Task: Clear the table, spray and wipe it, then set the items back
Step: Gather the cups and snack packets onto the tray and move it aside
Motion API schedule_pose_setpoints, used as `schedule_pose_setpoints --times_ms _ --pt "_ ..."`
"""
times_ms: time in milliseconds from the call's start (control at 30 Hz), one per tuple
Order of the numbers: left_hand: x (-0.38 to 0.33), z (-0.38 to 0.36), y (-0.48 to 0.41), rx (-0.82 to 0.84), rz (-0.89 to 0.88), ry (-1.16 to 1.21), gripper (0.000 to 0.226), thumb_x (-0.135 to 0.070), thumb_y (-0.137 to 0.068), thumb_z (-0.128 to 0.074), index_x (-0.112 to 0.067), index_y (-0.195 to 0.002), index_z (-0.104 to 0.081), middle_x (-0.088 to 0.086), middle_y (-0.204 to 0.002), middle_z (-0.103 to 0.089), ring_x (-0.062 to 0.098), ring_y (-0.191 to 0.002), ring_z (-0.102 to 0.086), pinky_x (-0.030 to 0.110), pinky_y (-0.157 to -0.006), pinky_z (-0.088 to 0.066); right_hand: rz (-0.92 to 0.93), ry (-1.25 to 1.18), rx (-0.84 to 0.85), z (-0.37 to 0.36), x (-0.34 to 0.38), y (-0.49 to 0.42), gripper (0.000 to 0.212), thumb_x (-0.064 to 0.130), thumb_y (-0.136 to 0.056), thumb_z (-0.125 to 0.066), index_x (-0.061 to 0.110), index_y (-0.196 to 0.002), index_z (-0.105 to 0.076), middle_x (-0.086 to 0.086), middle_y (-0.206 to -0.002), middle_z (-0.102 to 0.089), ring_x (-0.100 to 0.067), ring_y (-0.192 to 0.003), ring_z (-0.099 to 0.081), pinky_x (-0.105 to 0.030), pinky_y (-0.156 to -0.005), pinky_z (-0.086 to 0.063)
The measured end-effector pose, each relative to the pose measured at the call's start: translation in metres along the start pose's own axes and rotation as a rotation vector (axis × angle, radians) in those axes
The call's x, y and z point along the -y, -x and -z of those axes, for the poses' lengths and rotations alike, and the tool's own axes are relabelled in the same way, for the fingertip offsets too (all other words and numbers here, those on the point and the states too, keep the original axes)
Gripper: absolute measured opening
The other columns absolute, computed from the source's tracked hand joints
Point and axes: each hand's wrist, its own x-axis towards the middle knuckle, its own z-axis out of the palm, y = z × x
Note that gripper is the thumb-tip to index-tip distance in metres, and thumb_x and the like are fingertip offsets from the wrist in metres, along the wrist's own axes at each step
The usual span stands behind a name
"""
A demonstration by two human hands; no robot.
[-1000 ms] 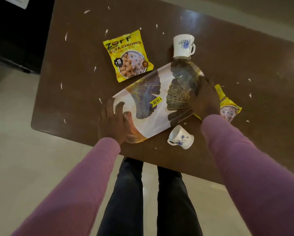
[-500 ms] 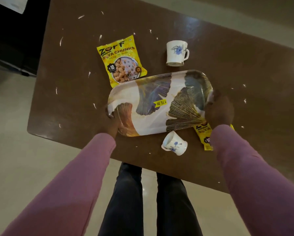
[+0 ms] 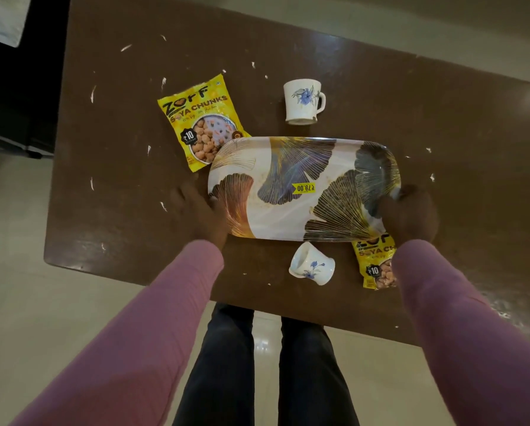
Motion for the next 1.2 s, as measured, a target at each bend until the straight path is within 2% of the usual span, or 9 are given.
schedule_pose_setpoints --times_ms 67,200,333,433,567,867,1000,1067,1200 --pt "0.004 -0.007 0.023 -0.015 0.056 -0.035 0.040 -0.024 -0.092 -0.054 -0.013 -0.129 -0.045 0.013 -0.134 -0.043 0.030 -0.124 -0.043 0.035 -0.094 -0.038 0.021 0.014 -0.075 0.001 0.013 -0.002 0.049 0.051 -0.072 -0.047 0.013 -0.098 -0.064 -0.014 -0.102 -0.062 -0.037 -0.093 -0.060 -0.046 -0.087 -0.048" --pt "0.019 -0.035 0.073 0.226 0.237 0.201 0.022 -0.037 -0.095 -0.050 -0.022 -0.111 -0.046 0.005 -0.111 -0.055 0.023 -0.097 -0.058 0.034 -0.079 -0.043 0.156 0.007 -0.096 0.003 0.056 -0.011 0.045 0.045 -0.083 -0.046 0.016 -0.114 -0.062 -0.016 -0.119 -0.056 -0.038 -0.107 -0.054 -0.046 -0.094 -0.043" --pt "0.006 -0.049 0.129 0.511 0.316 0.248 0.032 -0.053 -0.093 -0.049 -0.026 -0.110 -0.052 -0.003 -0.109 -0.060 0.016 -0.100 -0.058 0.031 -0.082 -0.042 0.330 0.091 -0.151 0.000 0.101 -0.021 0.040 0.042 -0.084 -0.046 0.014 -0.103 -0.067 -0.015 -0.110 -0.063 -0.035 -0.105 -0.056 -0.039 -0.090 -0.042" --pt "-0.015 -0.053 0.156 0.677 0.423 0.331 0.057 -0.067 -0.080 -0.056 -0.032 -0.122 -0.045 -0.008 -0.117 -0.056 0.016 -0.107 -0.058 0.043 -0.092 -0.051 0.382 -0.044 0.042 -0.004 0.138 -0.020 0.035 0.045 -0.086 -0.051 0.014 -0.091 -0.068 -0.004 -0.082 -0.066 -0.024 -0.079 -0.061 -0.028 -0.069 -0.041" --pt "-0.041 -0.057 0.167 0.715 0.526 0.367 0.069 -0.055 -0.077 -0.072 -0.025 -0.129 -0.037 -0.008 -0.117 -0.054 0.019 -0.116 -0.057 0.037 -0.094 -0.050 0.372 -0.170 0.175 -0.014 0.169 -0.019 0.042 0.052 -0.084 -0.062 0.014 -0.100 -0.071 0.001 -0.081 -0.065 -0.013 -0.073 -0.058 -0.023 -0.057 -0.035" --pt "-0.046 -0.071 0.149 0.744 0.654 0.428 0.071 -0.040 -0.077 -0.077 -0.021 -0.132 -0.036 0.001 -0.127 -0.053 0.025 -0.119 -0.053 0.041 -0.096 -0.050 0.261 -0.233 0.440 -0.030 0.192 -0.038 0.054 0.056 -0.076 -0.068 0.020 -0.115 -0.063 0.003 -0.102 -0.064 -0.013 -0.088 -0.058 -0.032 -0.086 -0.048" --pt "-0.044 -0.077 0.149 0.806 0.776 0.535 0.086 -0.045 -0.056 -0.086 -0.036 -0.123 -0.032 0.000 -0.123 -0.050 0.029 -0.114 -0.055 0.057 -0.091 -0.052 0.240 -0.239 0.493 -0.028 0.194 -0.041 0.055 0.052 -0.077 -0.070 0.021 -0.120 -0.058 0.003 -0.108 -0.062 -0.013 -0.093 -0.057 -0.032 -0.089 -0.046" --pt "-0.039 -0.083 0.156 0.801 0.731 0.528 0.091 -0.049 -0.045 -0.085 -0.041 -0.117 -0.030 0.002 -0.119 -0.054 0.028 -0.105 -0.061 0.055 -0.086 -0.054 0.300 -0.224 0.462 -0.026 0.188 -0.039 0.053 0.049 -0.078 -0.070 0.019 -0.120 -0.061 0.005 -0.105 -0.061 -0.012 -0.097 -0.058 -0.026 -0.084 -0.044" --pt "-0.042 -0.059 0.167 0.631 0.417 0.408 0.080 -0.045 -0.065 -0.084 -0.033 -0.125 -0.032 -0.010 -0.113 -0.049 0.011 -0.102 -0.053 0.032 -0.088 -0.054 0.428 -0.333 0.282 -0.020 0.165 -0.022 0.051 0.038 -0.073 -0.078 0.016 -0.117 -0.064 0.009 -0.098 -0.064 -0.001 -0.084 -0.060 -0.006 -0.062 -0.043"
